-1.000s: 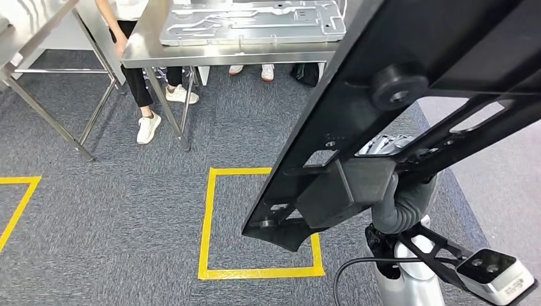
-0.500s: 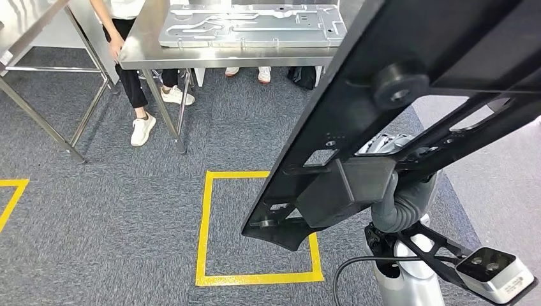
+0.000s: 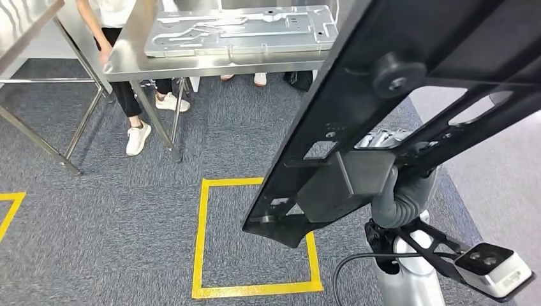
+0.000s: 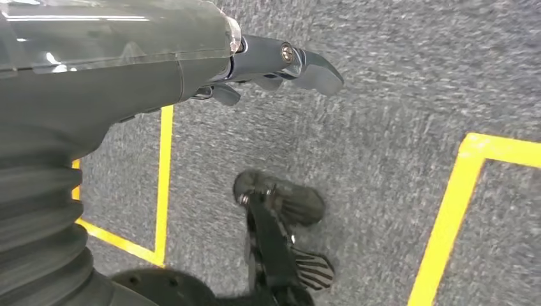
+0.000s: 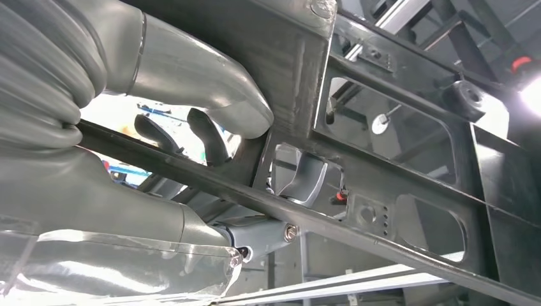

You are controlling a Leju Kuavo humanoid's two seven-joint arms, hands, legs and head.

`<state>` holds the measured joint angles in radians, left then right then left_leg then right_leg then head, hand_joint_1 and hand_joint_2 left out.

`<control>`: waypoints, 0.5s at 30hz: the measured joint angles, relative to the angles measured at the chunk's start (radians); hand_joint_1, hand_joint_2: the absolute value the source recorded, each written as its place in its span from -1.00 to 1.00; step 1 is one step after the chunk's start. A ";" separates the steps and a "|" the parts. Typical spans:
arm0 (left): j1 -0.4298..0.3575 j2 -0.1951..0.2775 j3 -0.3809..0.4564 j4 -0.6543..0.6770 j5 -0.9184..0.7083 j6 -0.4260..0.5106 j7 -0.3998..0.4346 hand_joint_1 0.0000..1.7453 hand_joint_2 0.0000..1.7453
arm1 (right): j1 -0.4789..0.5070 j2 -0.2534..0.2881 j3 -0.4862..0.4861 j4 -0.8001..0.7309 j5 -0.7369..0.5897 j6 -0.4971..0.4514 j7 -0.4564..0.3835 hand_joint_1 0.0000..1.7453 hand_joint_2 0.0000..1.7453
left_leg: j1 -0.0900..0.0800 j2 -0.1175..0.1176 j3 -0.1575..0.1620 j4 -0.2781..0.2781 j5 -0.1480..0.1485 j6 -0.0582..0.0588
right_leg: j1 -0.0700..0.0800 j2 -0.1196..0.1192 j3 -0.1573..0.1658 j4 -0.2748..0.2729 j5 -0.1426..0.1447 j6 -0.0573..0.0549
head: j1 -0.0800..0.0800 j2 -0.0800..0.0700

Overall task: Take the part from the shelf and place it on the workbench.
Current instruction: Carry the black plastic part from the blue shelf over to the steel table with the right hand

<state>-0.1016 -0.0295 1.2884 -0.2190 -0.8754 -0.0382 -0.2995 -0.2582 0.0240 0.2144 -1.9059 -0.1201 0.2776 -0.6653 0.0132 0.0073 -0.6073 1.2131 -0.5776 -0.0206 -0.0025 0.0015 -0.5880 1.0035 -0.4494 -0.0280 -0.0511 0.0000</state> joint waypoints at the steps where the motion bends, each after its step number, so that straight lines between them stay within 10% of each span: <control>1: 0.002 0.000 0.000 0.000 0.000 0.000 0.000 -1.00 1.00 | 0.000 0.000 0.000 0.002 0.000 0.000 0.000 1.00 1.00 | 0.000 0.000 -0.038 0.050 -0.024 -0.002 | 0.002 0.002 0.008 0.000 -0.008 -0.002 | 0.000 0.000; 3: 0.006 0.000 0.000 0.000 0.001 -0.001 -0.001 -1.00 1.00 | 0.001 0.000 0.000 0.005 -0.001 -0.002 0.000 1.00 1.00 | 0.000 0.000 -0.077 0.065 -0.027 -0.002 | 0.005 0.005 0.031 0.000 -0.026 -0.002 | 0.000 0.000; 7: 0.009 0.002 0.000 0.000 0.001 -0.002 -0.003 -1.00 1.00 | -0.001 0.000 0.001 0.009 -0.002 -0.008 0.000 1.00 1.00 | -0.007 -0.001 -0.031 -0.151 0.126 0.019 | 0.011 0.009 0.081 0.000 -0.067 0.005 | 0.000 0.000; 10: 0.009 0.002 0.000 0.000 0.000 -0.002 -0.007 -1.00 1.00 | -0.003 0.000 0.002 0.011 -0.003 -0.015 0.000 1.00 1.00 | -0.016 -0.001 -0.011 -0.192 0.141 0.037 | 0.009 0.011 0.094 0.005 -0.078 0.024 | 0.000 0.000; 12: 0.008 0.003 0.000 0.000 0.000 -0.002 -0.009 -1.00 1.00 | -0.005 -0.001 0.002 0.011 -0.003 -0.019 0.000 1.00 1.00 | -0.012 -0.003 0.011 -0.204 0.137 0.048 | 0.007 0.010 0.076 0.055 -0.068 0.036 | 0.000 0.000; 15: 0.006 0.003 0.000 0.000 -0.001 -0.002 -0.011 -1.00 1.00 | -0.006 -0.002 0.003 0.010 -0.002 -0.019 0.000 1.00 1.00 | -0.008 -0.004 0.045 -0.213 0.116 0.058 | 0.000 0.007 -0.038 0.219 -0.095 0.051 | 0.000 0.000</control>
<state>-0.0955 -0.0267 1.2886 -0.2191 -0.8762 -0.0401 -0.3102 -0.2637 0.0218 0.2170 -1.8958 -0.1225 0.2583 -0.6653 0.0050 0.0034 -0.5619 1.0005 -0.4621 0.0376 -0.0025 0.0088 -0.6258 1.2227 -0.5445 0.0229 -0.0508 0.0000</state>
